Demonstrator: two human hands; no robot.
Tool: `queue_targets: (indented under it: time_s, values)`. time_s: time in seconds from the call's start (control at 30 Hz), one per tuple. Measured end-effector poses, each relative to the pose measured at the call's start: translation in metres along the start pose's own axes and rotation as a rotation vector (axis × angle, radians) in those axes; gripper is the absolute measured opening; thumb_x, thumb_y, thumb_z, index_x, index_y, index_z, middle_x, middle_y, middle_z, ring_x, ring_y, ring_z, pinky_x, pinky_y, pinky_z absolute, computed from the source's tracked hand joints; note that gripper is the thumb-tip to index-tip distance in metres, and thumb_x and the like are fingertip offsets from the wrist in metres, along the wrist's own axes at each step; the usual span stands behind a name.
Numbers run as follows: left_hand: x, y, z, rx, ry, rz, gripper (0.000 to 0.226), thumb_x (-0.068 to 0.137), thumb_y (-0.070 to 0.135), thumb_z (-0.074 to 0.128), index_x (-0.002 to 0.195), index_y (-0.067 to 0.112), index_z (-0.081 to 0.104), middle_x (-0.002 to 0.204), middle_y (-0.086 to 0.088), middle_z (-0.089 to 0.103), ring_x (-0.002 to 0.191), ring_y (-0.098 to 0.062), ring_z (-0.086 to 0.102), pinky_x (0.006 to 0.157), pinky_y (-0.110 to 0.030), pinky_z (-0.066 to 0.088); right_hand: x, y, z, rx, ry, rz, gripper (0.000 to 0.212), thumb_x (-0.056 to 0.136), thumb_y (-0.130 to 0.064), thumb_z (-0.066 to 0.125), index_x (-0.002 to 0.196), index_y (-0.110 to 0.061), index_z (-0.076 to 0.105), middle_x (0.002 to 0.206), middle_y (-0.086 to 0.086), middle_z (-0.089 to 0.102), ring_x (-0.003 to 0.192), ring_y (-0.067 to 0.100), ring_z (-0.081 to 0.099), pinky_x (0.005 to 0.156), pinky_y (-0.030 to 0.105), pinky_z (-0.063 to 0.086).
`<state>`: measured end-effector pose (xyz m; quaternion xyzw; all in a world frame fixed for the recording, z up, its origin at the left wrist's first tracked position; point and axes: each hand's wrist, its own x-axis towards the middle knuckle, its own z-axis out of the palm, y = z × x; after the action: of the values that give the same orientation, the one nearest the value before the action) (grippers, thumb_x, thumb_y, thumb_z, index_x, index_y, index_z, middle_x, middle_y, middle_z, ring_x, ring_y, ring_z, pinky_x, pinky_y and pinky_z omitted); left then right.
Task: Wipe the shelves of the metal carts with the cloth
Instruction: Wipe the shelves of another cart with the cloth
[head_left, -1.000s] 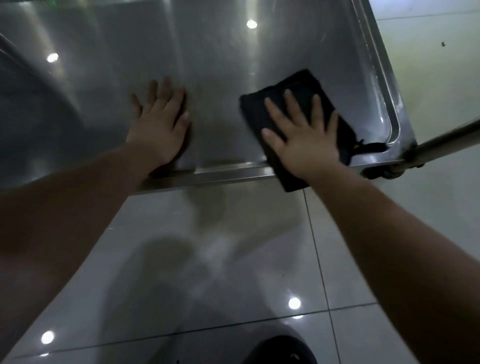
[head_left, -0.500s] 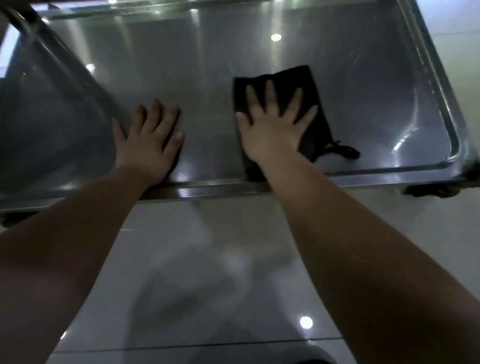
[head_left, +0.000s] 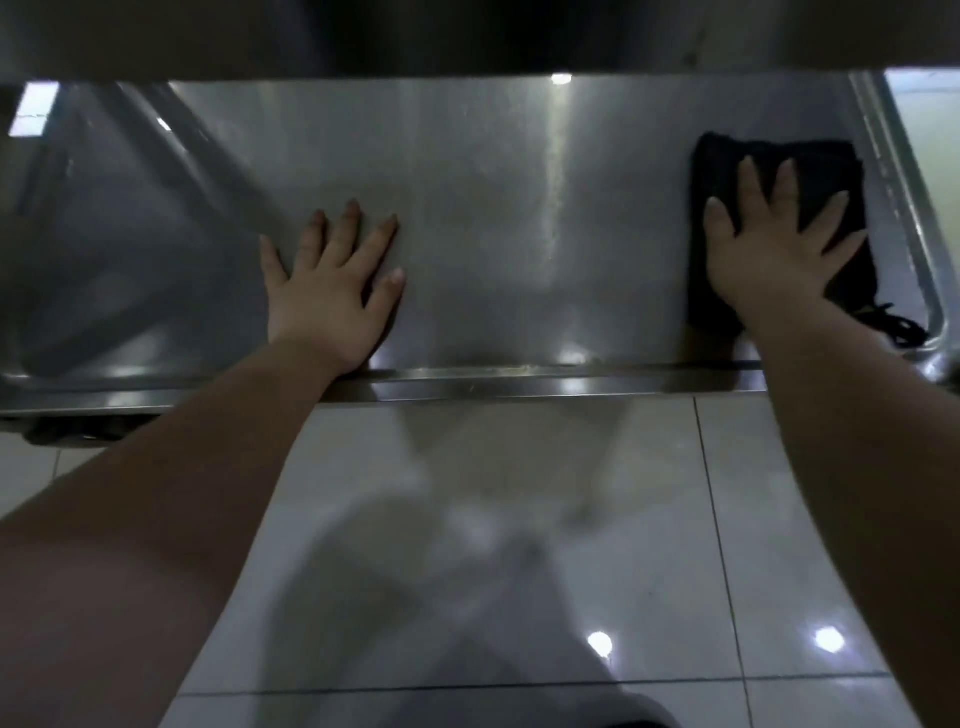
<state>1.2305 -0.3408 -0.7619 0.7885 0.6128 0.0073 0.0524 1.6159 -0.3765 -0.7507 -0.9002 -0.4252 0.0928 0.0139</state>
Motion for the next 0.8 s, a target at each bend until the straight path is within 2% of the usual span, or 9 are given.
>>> queue_targets:
  time_s: [0.1, 0.23, 0.3, 0.37, 0.47, 0.63, 0.73, 0.8]
  values:
    - [0.000, 0.001, -0.001, 0.019, -0.002, 0.004, 0.062, 0.092, 0.061, 0.013, 0.153, 0.046, 0.012, 0.164, 0.006, 0.008, 0.150, -0.027, 0.006, 0.113, -0.067, -0.001, -0.031, -0.060, 0.011, 0.007, -0.010, -0.054, 0.064, 0.095, -0.065, 0.012, 0.154, -0.044, 0.001, 0.164, -0.010, -0.005, 0.146, 0.047, -0.010, 0.109, 0.071, -0.008]
    - [0.001, -0.005, -0.001, 0.009, -0.003, -0.002, 0.061, 0.092, 0.063, 0.012, 0.152, 0.048, 0.010, 0.164, 0.007, 0.007, 0.150, -0.026, 0.005, 0.114, -0.066, -0.001, -0.121, -0.154, 0.044, -0.065, -0.050, -0.403, 0.063, 0.094, -0.065, 0.009, 0.152, -0.045, -0.006, 0.163, -0.010, -0.013, 0.143, 0.049, -0.018, 0.100, 0.073, -0.020]
    - [0.000, -0.007, -0.001, 0.008, -0.003, -0.003, 0.062, 0.092, 0.064, 0.010, 0.152, 0.049, 0.007, 0.164, 0.007, 0.005, 0.151, -0.025, 0.004, 0.114, -0.065, -0.002, -0.145, -0.166, 0.052, -0.074, -0.088, -0.553, 0.062, 0.093, -0.067, 0.008, 0.150, -0.049, -0.008, 0.163, -0.012, -0.015, 0.143, 0.046, -0.023, 0.100, 0.070, -0.025]
    - [0.000, -0.007, -0.002, -0.007, -0.008, -0.006, 0.062, 0.091, 0.065, 0.011, 0.151, 0.049, 0.008, 0.164, 0.007, 0.006, 0.151, -0.024, 0.004, 0.115, -0.064, -0.003, -0.135, -0.149, 0.045, -0.042, -0.087, -0.623, 0.060, 0.094, -0.068, 0.012, 0.149, -0.052, -0.003, 0.163, -0.015, -0.010, 0.145, 0.040, -0.020, 0.106, 0.065, -0.021]
    - [0.000, -0.006, -0.002, -0.023, -0.011, -0.015, 0.060, 0.092, 0.064, 0.015, 0.151, 0.050, 0.011, 0.164, 0.008, 0.007, 0.151, -0.023, 0.003, 0.116, -0.062, -0.003, -0.102, -0.087, 0.032, -0.060, -0.026, -0.542, 0.059, 0.094, -0.068, 0.018, 0.149, -0.055, 0.003, 0.163, -0.017, -0.002, 0.149, 0.036, -0.009, 0.113, 0.062, -0.009]
    - [-0.001, -0.005, 0.000, -0.019, -0.003, -0.012, 0.063, 0.091, 0.066, 0.013, 0.151, 0.049, 0.011, 0.164, 0.006, 0.007, 0.151, -0.024, 0.004, 0.115, -0.063, -0.003, -0.064, 0.041, 0.005, -0.034, -0.098, -0.196, 0.062, 0.090, -0.074, 0.020, 0.146, -0.059, -0.002, 0.163, -0.017, -0.006, 0.149, 0.034, -0.009, 0.115, 0.063, -0.002]
    - [-0.002, -0.001, -0.001, 0.001, 0.007, -0.017, 0.060, 0.095, 0.063, 0.016, 0.152, 0.047, 0.012, 0.164, 0.005, 0.007, 0.150, -0.026, 0.004, 0.114, -0.065, -0.001, -0.075, 0.042, 0.004, -0.069, -0.109, -0.098, 0.065, 0.089, -0.077, 0.017, 0.146, -0.058, -0.007, 0.163, -0.014, -0.012, 0.148, 0.038, -0.012, 0.113, 0.066, -0.004]
    - [-0.003, 0.001, 0.000, 0.009, 0.010, -0.029, 0.057, 0.097, 0.061, 0.019, 0.152, 0.047, 0.012, 0.164, 0.005, 0.008, 0.150, -0.025, 0.004, 0.114, -0.065, -0.001, -0.096, 0.009, 0.010, -0.078, -0.112, -0.159, 0.065, 0.090, -0.075, 0.018, 0.147, -0.056, -0.009, 0.163, -0.011, -0.015, 0.147, 0.042, -0.014, 0.111, 0.069, -0.005]
